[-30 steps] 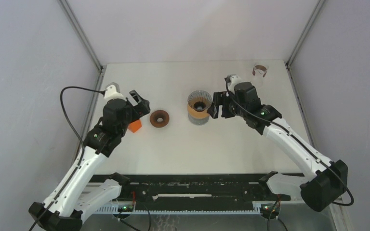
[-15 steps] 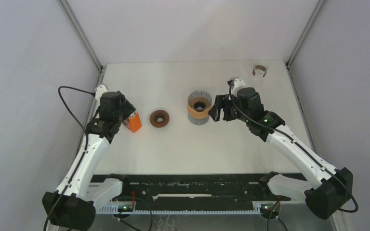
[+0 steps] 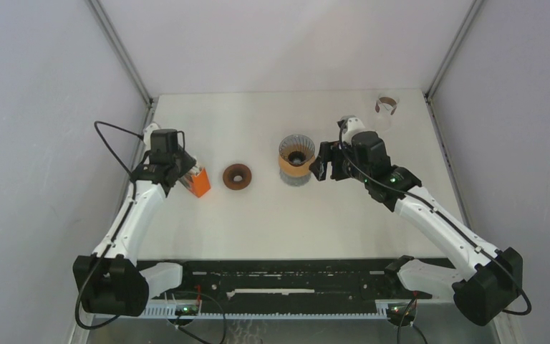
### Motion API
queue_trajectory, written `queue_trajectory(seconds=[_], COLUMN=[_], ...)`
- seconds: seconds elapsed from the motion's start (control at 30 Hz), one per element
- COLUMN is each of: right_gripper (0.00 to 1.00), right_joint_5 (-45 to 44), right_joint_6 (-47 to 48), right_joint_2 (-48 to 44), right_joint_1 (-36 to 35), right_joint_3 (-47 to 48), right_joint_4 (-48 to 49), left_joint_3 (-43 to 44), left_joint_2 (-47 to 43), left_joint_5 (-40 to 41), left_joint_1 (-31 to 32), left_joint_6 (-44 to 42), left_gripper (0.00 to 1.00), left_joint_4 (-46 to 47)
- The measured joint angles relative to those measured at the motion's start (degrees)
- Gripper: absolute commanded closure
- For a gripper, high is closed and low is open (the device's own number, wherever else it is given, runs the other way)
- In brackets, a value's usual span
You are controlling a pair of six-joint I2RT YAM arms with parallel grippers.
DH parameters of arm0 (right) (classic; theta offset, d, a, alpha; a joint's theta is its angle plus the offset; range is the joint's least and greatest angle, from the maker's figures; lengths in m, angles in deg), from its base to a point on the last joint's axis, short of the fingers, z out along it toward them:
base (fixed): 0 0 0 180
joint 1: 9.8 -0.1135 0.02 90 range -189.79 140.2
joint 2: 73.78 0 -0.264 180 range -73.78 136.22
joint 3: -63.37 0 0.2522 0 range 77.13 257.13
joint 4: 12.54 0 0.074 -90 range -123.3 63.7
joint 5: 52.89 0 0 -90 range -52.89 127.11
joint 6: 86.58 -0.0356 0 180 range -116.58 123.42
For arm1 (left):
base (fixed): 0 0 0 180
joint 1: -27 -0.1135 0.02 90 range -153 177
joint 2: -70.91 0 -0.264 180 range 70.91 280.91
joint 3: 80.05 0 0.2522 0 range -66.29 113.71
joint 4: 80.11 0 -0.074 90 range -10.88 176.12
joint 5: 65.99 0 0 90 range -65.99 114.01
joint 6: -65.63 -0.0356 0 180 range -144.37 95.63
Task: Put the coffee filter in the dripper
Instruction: Pick up the coffee filter from the coffee filter holder.
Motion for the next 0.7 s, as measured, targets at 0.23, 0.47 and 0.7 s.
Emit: queue_trajectory(seconds=[0.23,0.47,0.7], right_gripper=[0.16,0.17,0.16], right_joint_5=[-0.26,-0.48,-0.61], right_joint_6=[0.02,0.07,0.15], right_joint_2=[0.0,0.0,0.0], right_joint_1=[-0.02,-0.02,-0.02], right_joint_3=[-1.2,-1.25,-1.62], right_joint_4=[0.44,1.22,1.9], left_joint_3=[0.94,3.21,3.41], left_joint_2=[2.43,6.34,7.58], left_joint_5=[0.02,-0.63,-1.51], left_joint_1=[-0.94,-1.22,-1.42], left_joint_6=[-0.96,-2.05,-2.45], left_gripper=[0.73,0.75,0.74], left_joint_4=[-0.55,-0.74,-0.76])
